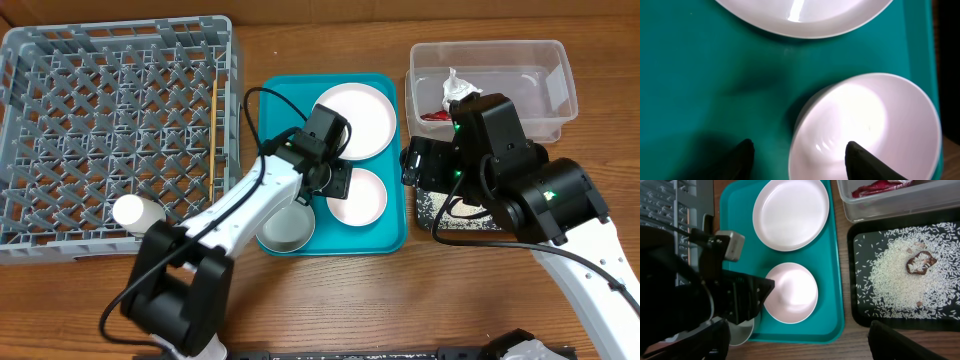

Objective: Sort waste into correct bins and load items into the dishwasher
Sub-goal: 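Lift the pink bowl and carry it over the dish rack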

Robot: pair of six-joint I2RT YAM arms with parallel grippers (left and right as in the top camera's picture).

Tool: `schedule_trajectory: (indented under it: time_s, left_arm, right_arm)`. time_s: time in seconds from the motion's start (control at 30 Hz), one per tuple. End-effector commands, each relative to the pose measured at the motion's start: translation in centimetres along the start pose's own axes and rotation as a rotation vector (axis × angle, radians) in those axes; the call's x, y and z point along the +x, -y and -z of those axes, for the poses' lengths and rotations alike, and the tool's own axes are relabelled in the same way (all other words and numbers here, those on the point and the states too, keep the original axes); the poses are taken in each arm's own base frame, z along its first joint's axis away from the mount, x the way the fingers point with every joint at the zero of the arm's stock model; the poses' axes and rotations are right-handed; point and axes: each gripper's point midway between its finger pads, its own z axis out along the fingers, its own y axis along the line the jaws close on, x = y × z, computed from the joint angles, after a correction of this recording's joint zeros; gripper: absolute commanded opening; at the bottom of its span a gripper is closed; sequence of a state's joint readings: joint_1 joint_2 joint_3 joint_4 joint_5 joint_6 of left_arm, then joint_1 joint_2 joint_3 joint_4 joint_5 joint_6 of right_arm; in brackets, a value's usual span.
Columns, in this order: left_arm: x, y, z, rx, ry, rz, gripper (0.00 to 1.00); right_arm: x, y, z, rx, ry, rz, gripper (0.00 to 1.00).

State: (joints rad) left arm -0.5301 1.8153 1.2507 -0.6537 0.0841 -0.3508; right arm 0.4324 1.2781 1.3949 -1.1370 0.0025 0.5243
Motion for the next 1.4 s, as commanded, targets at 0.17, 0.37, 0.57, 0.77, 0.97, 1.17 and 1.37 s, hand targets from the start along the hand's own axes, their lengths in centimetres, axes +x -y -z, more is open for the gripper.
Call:
schedule_trajectory:
  time_s: [0.17, 0.37, 0.57, 0.77, 0.97, 1.17, 1.37]
  left_arm:
    - [0.5, -0.7, -2.9, -0.024, -0.035, -0.059, 0.28]
    - [-0.4, -0.2, -2.4, -0.012, -0.018, -0.061, 0.04]
    - [-2.6, -1.0, 1.4, -0.041, -0.042, -0.025, 0.04]
    - [-6.4, -5.1, 10.7, -0.221, 0.029, 0.052, 0.04]
    - [-6.0, -14.5, 21.5, -0.651, 0.160, 0.218, 0.04]
    - [-4.6, -20.5, 26.3, -0.953, 0.234, 0.381, 0.04]
    - [-5.7, -24.0, 28.4, -1.329, 0.298, 0.359, 0.04]
  right_arm:
    - [-0.5, -0.4, 0.4, -0.017, 0.017, -0.005, 0.89]
    - [-0.5, -0.4, 0.4, -0.017, 0.018, -0.005, 0.89]
    - [-0.5, -0.4, 0.4, -0.018, 0.018, -0.005, 0.89]
    - [-0.4, -0.3, 0.4, -0.015, 0.014, -0.005, 0.89]
    - [-0.3, -0.3, 0.4, -0.011, 0.009, -0.005, 0.89]
    - [-0.3, -0.3, 0.4, -0.013, 0.011, -0.005, 0.89]
    - [-0.3, -0.3, 0.4, -0.013, 0.011, -0.005, 0.89]
